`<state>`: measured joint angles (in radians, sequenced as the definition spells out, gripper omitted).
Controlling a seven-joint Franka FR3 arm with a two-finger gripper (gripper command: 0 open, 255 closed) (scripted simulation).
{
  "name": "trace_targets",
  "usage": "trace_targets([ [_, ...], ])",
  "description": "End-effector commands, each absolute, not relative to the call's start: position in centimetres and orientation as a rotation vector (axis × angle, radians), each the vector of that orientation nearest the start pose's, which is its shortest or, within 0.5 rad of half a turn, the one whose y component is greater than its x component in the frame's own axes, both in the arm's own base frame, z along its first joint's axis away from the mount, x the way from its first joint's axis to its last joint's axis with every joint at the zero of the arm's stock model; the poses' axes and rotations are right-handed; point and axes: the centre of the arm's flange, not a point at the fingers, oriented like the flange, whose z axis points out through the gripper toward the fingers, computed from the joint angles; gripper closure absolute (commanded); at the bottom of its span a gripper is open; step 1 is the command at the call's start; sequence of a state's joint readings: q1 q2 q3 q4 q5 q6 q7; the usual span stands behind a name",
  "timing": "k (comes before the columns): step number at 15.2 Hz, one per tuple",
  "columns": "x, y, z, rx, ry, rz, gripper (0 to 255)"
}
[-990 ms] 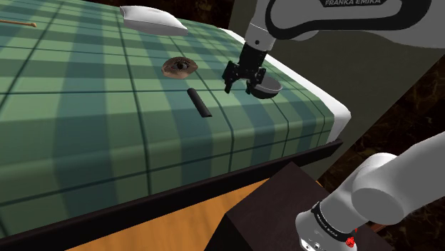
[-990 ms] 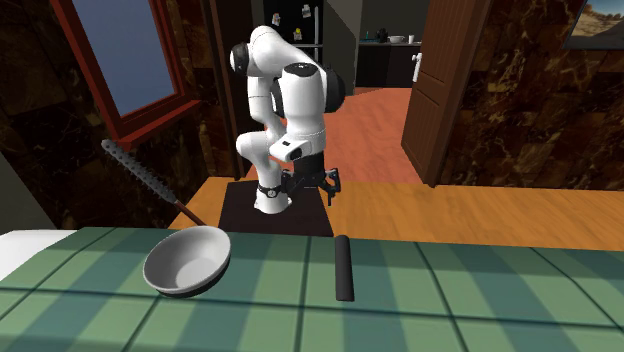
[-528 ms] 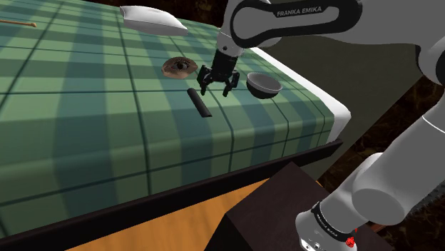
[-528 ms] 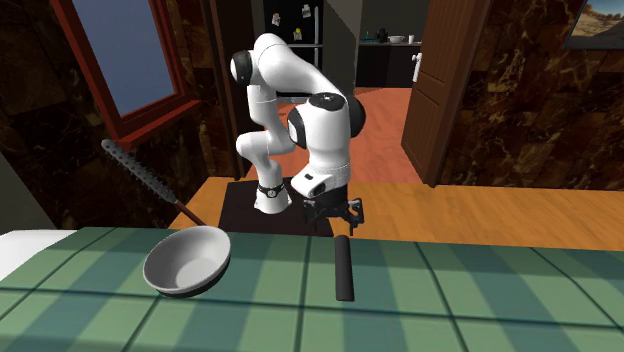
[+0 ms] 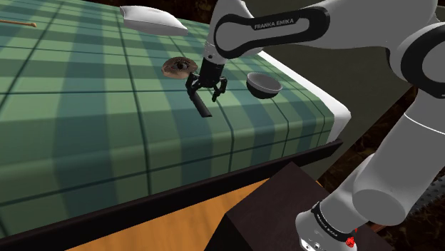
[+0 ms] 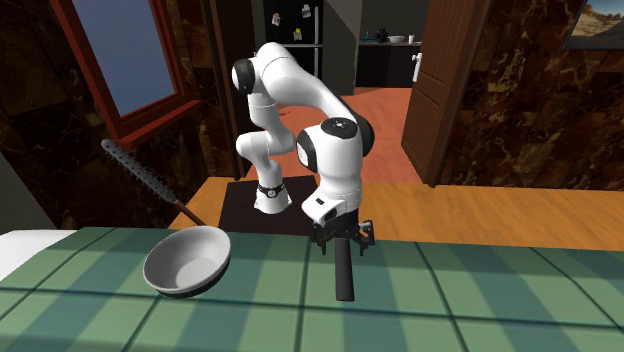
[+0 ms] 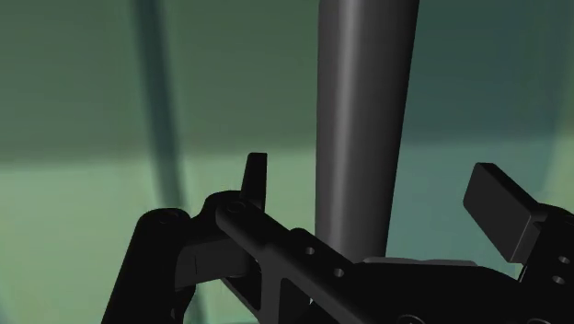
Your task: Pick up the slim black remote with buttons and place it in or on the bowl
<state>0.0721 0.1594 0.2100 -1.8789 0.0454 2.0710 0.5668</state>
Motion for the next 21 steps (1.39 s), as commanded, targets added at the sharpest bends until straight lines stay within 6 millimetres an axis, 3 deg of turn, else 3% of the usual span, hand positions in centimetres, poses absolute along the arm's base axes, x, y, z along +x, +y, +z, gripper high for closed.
trace_targets([
  [1, 57.99, 16.72, 42.08, -3.023, 0.471, -0.004, 0],
  [2, 58.01, 16.79, 41.25, -3.023, 0.471, -0.004, 0],
  [10, 58.01, 16.79, 41.26, -3.023, 0.471, -0.004, 0],
  [11, 58.01, 16.79, 41.26, -3.023, 0.471, -0.004, 255],
  [21, 58.0, 16.79, 41.78, -3.023, 0.471, -0.004, 255],
])
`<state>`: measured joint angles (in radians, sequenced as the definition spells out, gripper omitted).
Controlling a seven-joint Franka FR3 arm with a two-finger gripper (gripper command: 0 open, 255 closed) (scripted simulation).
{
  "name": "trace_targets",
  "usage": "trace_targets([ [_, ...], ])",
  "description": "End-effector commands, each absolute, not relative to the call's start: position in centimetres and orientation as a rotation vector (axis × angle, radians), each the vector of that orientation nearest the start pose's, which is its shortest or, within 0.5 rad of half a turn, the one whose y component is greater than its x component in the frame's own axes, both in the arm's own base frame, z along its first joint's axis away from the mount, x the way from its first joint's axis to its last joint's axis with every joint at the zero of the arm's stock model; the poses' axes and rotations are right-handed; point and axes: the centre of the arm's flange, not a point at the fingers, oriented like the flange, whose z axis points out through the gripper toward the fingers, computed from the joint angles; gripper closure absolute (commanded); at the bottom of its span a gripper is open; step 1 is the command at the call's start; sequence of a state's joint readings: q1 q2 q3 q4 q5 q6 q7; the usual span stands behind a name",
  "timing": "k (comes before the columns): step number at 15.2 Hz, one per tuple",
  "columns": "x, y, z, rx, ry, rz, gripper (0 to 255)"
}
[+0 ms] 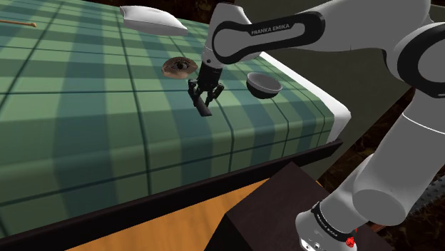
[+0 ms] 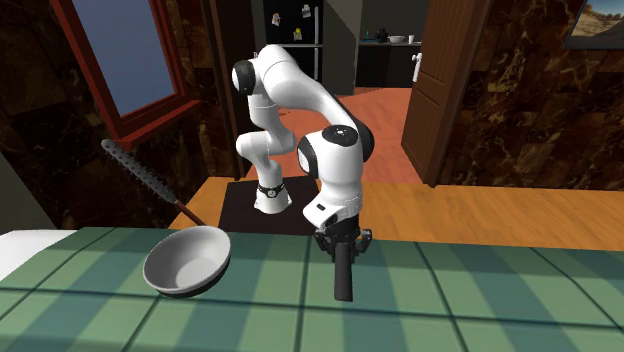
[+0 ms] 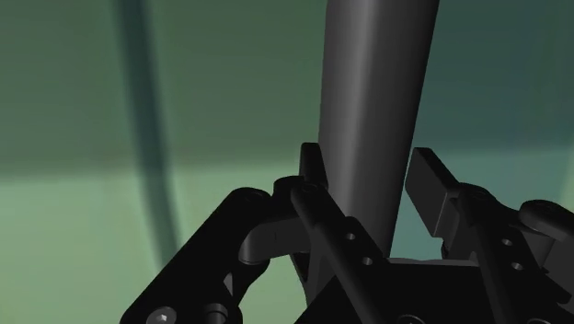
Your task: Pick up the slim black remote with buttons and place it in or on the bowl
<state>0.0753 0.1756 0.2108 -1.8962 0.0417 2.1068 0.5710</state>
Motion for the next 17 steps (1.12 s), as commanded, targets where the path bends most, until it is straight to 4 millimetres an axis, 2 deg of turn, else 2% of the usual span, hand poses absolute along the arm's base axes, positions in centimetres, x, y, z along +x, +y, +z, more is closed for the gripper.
trace_targets([
  [1, 58.0, 16.8, 42.3, -3.023, 0.471, -0.004, 255],
  [17, 58.0, 16.8, 50.8, -3.023, 0.471, -0.004, 255],
])
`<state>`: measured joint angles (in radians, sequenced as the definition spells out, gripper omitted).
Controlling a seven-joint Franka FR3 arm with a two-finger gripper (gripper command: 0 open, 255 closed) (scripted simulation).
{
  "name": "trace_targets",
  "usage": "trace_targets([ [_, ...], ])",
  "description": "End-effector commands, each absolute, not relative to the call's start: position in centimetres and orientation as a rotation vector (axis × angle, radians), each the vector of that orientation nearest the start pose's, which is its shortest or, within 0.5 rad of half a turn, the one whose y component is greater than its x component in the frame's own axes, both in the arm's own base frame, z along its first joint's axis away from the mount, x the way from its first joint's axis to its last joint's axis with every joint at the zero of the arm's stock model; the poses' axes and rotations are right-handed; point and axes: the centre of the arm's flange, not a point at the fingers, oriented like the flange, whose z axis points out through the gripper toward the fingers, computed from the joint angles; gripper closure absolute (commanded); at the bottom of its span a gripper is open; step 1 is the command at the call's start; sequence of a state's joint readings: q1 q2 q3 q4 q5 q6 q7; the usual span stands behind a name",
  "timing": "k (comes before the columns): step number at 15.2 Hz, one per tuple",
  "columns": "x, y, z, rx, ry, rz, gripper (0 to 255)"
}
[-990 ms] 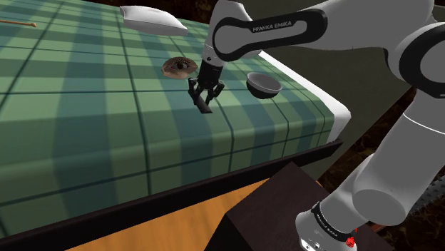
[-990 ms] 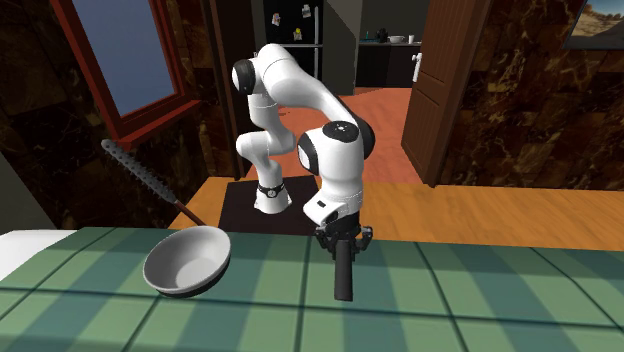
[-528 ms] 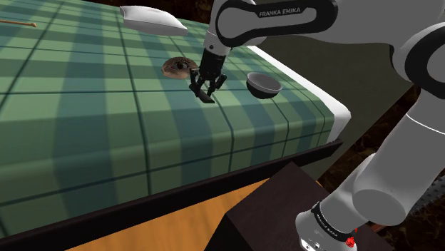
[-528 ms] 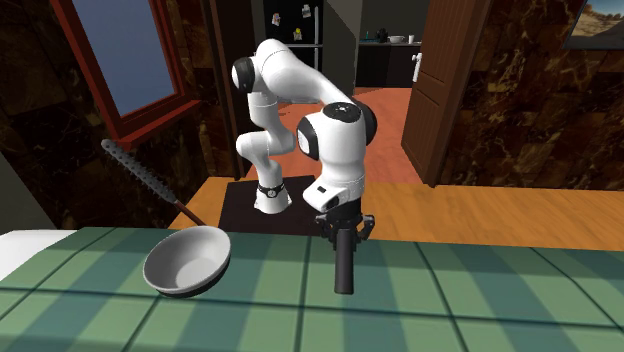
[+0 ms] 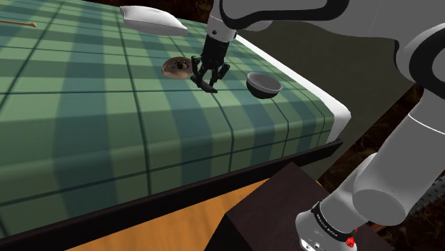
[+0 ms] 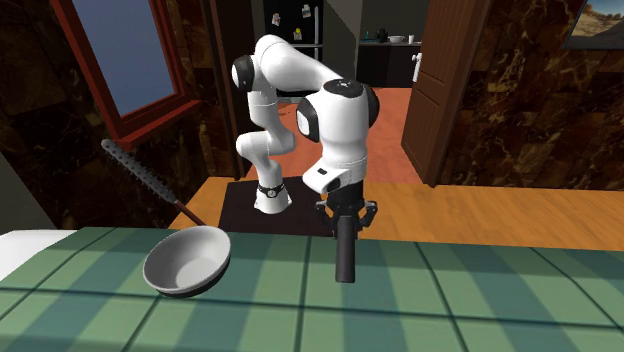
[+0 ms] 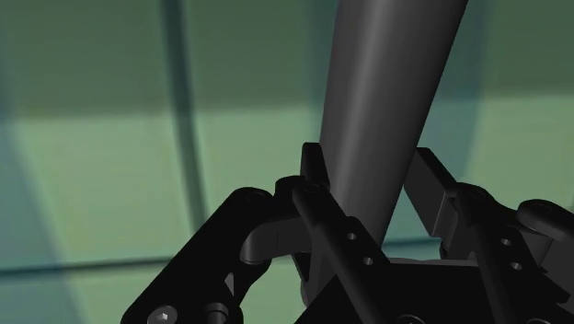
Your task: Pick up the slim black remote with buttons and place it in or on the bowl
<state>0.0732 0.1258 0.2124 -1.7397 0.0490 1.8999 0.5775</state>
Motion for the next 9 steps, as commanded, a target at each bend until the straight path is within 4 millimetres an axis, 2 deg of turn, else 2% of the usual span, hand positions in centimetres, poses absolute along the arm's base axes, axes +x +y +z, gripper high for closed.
trace_targets([
  [1, 58.0, 16.8, 51.3, -3.023, 0.471, -0.004, 255],
  [9, 58.0, 16.8, 55.5, -3.023, 0.471, -0.004, 255],
])
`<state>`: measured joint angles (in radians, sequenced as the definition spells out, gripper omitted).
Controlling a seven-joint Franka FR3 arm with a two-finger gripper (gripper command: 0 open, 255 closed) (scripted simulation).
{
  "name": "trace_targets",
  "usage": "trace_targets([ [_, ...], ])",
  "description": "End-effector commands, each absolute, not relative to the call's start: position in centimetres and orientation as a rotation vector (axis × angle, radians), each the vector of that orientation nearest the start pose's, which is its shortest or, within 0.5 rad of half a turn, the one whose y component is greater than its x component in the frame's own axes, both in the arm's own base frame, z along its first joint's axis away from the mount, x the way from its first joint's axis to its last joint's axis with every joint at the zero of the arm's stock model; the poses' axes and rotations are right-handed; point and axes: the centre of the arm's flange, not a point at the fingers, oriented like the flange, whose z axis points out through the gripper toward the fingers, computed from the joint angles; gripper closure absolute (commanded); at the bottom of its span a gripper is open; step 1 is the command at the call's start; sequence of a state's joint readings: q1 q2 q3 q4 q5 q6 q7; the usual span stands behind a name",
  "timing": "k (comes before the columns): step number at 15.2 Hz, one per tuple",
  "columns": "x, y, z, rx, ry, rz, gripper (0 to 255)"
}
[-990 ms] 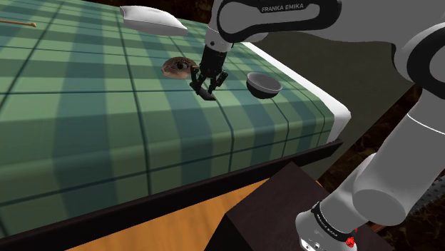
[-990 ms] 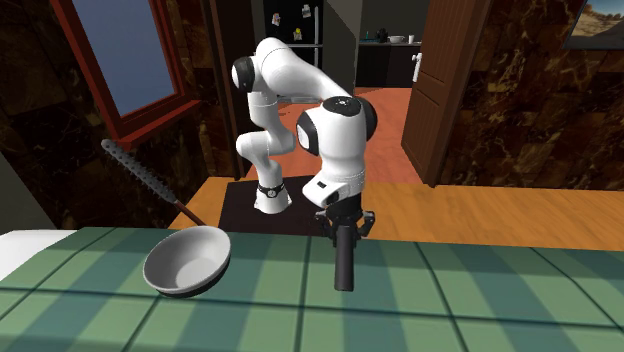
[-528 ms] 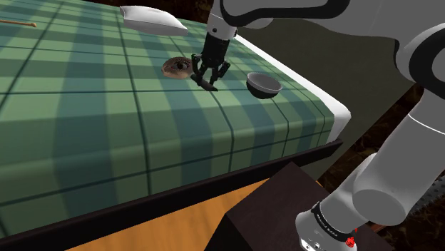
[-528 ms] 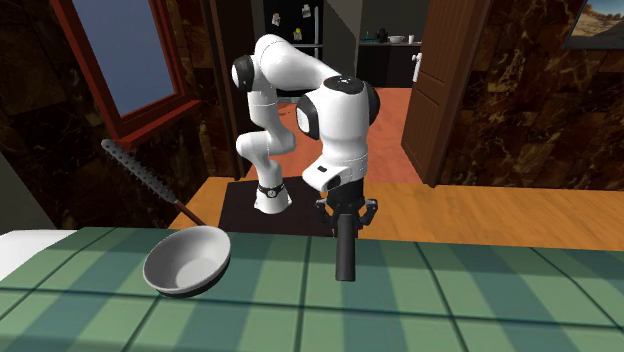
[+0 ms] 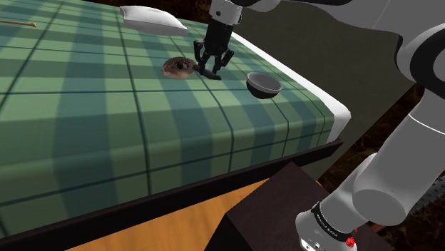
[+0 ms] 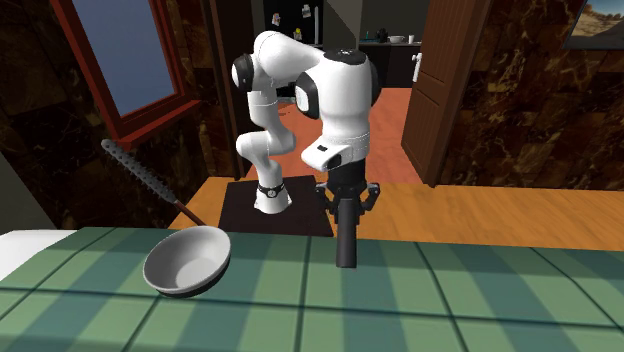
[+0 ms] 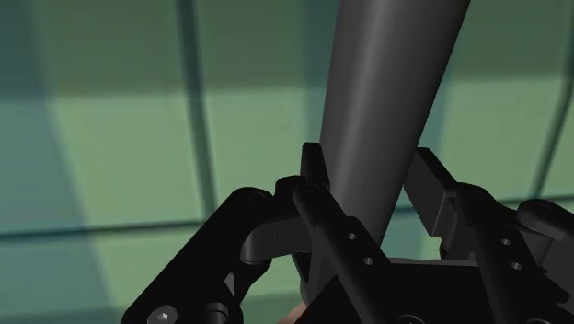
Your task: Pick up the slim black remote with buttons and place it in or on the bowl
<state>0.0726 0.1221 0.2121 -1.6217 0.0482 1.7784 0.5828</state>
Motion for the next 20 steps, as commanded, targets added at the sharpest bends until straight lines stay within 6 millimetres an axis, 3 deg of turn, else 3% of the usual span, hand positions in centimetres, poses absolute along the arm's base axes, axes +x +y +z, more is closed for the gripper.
trace_targets([
  [1, 58.0, 16.8, 56.0, -3.023, 0.471, -0.004, 255],
  [3, 58.0, 16.8, 56.8, -3.023, 0.471, -0.004, 255],
  [20, 55.8, -5.5, 56.2, -3.023, 0.471, -0.004, 255],
])
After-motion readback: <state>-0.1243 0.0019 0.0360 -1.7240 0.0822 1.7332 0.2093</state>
